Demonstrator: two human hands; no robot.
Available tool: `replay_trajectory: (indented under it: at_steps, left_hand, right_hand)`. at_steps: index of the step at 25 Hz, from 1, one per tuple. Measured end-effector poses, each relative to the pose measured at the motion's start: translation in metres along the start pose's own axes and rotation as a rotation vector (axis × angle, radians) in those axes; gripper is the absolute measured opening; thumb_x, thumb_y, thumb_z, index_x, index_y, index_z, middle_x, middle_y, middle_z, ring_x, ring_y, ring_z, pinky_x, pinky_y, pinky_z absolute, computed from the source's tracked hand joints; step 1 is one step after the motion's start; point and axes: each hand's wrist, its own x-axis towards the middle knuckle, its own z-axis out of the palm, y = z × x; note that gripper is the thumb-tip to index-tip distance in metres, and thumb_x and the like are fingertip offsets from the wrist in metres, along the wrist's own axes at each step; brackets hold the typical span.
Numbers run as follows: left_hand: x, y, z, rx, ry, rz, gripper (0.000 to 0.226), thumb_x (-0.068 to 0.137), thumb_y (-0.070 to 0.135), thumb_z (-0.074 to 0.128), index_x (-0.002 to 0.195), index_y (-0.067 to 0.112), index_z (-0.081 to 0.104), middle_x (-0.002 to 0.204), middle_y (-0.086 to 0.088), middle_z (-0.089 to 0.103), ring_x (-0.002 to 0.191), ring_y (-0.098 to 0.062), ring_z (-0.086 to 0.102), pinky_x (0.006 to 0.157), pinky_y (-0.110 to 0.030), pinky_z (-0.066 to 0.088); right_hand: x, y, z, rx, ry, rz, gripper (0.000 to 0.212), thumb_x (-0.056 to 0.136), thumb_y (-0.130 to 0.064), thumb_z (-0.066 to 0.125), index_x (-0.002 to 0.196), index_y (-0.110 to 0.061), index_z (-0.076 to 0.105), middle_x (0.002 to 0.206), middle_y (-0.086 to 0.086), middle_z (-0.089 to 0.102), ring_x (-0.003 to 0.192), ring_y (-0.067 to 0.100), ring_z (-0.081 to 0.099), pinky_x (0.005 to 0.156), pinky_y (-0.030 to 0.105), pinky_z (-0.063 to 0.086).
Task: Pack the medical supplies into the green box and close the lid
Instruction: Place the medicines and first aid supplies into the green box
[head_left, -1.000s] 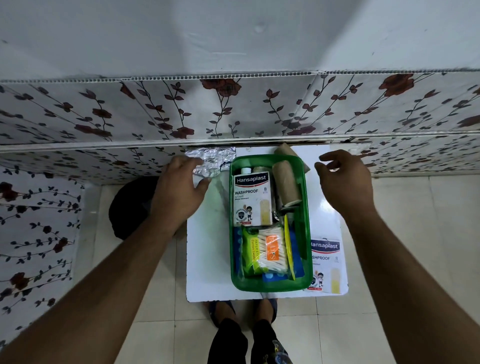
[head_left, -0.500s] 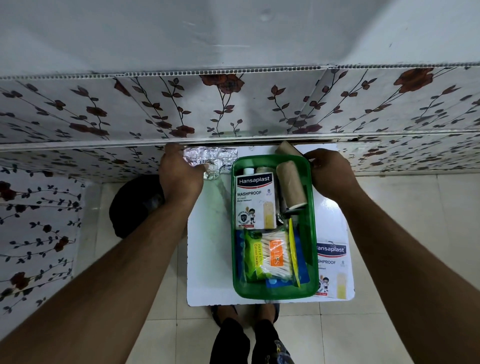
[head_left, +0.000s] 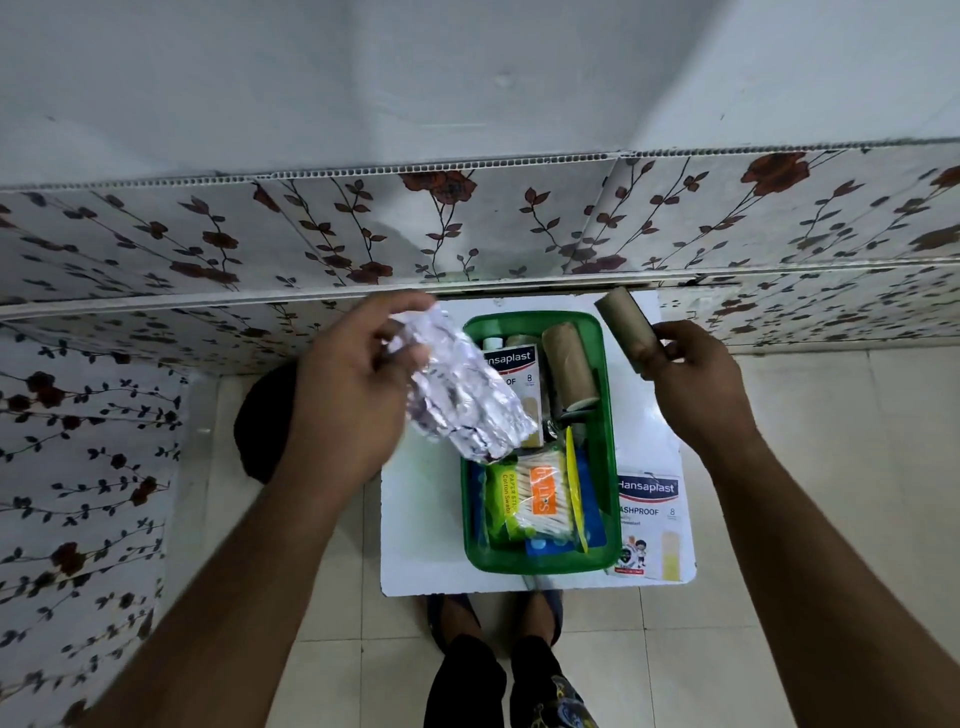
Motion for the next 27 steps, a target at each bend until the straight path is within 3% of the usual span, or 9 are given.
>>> replay_trajectory:
  at_steps: [3, 7, 9, 12, 16, 19, 21, 24, 27]
  left_hand:
    - [0.015, 0.006, 0.038, 0.206, -0.129, 0.136, 0.037, 0.088, 0.005, 0.062, 0.112, 0.032, 0.066, 0.094, 0.017, 0.065, 0.077, 0.002, 0.059, 0.065, -0.018, 0.046]
    - [0.031, -0.020, 0.062, 0.707, -0.129, 0.351, 0.038, 0.086, 0.023, 0.066, 0.123, 0.030, 0.062, 0.118, -0.001, 0.063, 0.113, -0.026, 0.050, 0.090, -0.041, 0.038]
    - [0.021, -0.026, 0.061, 0.802, -0.076, 0.430, 0.039, 0.085, 0.037, 0.066, 0.123, 0.026, 0.063, 0.117, -0.001, 0.061, 0.112, -0.027, 0.048, 0.088, -0.042, 0.034]
    - [0.003, -0.031, 0.064, 0.958, -0.200, 0.498, 0.061, 0.078, 0.065, 0.057, 0.125, 0.027, 0.060, 0.122, 0.005, 0.063, 0.112, -0.025, 0.047, 0.084, -0.041, 0.027]
    - [0.001, -0.033, 0.070, 1.184, -0.307, 0.523, 0.063, 0.070, 0.057, 0.064, 0.123, 0.024, 0.061, 0.123, 0.007, 0.064, 0.113, -0.025, 0.043, 0.082, -0.041, 0.022]
    - [-0.002, -0.030, 0.063, 1.100, -0.254, 0.560, 0.050, 0.072, 0.047, 0.067, 0.116, 0.024, 0.066, 0.121, 0.008, 0.065, 0.113, -0.024, 0.045, 0.083, -0.040, 0.021]
    - [-0.009, -0.029, 0.051, 0.917, -0.089, 0.503, 0.033, 0.080, 0.040, 0.060, 0.109, 0.025, 0.069, 0.116, 0.008, 0.067, 0.110, -0.024, 0.047, 0.083, -0.038, 0.022]
    - [-0.019, -0.037, 0.031, 0.695, 0.128, 0.343, 0.024, 0.085, 0.024, 0.053, 0.103, 0.025, 0.069, 0.108, 0.004, 0.069, 0.104, -0.025, 0.048, 0.082, -0.035, 0.025]
    - [-0.020, -0.056, 0.024, 0.643, 0.101, 0.268, 0.028, 0.083, 0.015, 0.049, 0.101, 0.024, 0.069, 0.106, 0.001, 0.068, 0.102, -0.026, 0.049, 0.084, -0.037, 0.031]
  right_hand:
    - [-0.018, -0.003, -0.010, 0.039, 0.031, 0.009, 0.026, 0.091, -0.026, 0.059, 0.115, -0.017, 0.065, 0.082, -0.004, 0.064, 0.076, 0.021, 0.060, 0.060, 0.028, 0.039]
    - [-0.041, -0.008, -0.019, 0.041, 0.037, 0.006, 0.023, 0.091, -0.034, 0.058, 0.109, -0.022, 0.067, 0.088, -0.003, 0.066, 0.074, 0.007, 0.058, 0.062, 0.028, 0.041]
    - [-0.051, -0.011, -0.021, 0.032, 0.031, 0.009, 0.022, 0.090, -0.036, 0.058, 0.107, -0.023, 0.067, 0.088, -0.005, 0.066, 0.074, 0.005, 0.058, 0.062, 0.028, 0.041]
    - [-0.063, -0.016, -0.017, 0.004, 0.028, 0.035, 0.021, 0.089, -0.036, 0.058, 0.103, -0.025, 0.067, 0.087, -0.008, 0.067, 0.072, 0.000, 0.059, 0.058, 0.023, 0.041]
    - [-0.071, -0.025, -0.015, -0.068, 0.021, 0.082, 0.026, 0.087, -0.042, 0.057, 0.105, -0.026, 0.068, 0.090, -0.008, 0.070, 0.069, 0.003, 0.061, 0.054, 0.022, 0.040]
    - [-0.078, -0.035, -0.011, -0.090, 0.025, 0.054, 0.031, 0.084, -0.049, 0.056, 0.101, -0.025, 0.069, 0.088, -0.007, 0.072, 0.078, 0.015, 0.067, 0.068, 0.031, 0.051]
    - [-0.083, -0.047, 0.004, -0.097, 0.000, -0.002, 0.033, 0.083, -0.050, 0.056, 0.099, -0.024, 0.070, 0.087, -0.004, 0.074, 0.080, 0.020, 0.069, 0.074, 0.035, 0.056]
    - [-0.083, -0.062, 0.042, -0.245, -0.058, -0.092, 0.038, 0.088, -0.049, 0.051, 0.086, -0.016, 0.069, 0.076, 0.002, 0.069, 0.074, 0.028, 0.067, 0.065, 0.032, 0.052]
    - [-0.078, -0.069, 0.066, -0.325, -0.073, -0.133, 0.049, 0.095, -0.048, 0.043, 0.068, -0.010, 0.059, 0.065, 0.001, 0.053, 0.071, 0.034, 0.064, 0.057, 0.029, 0.037]
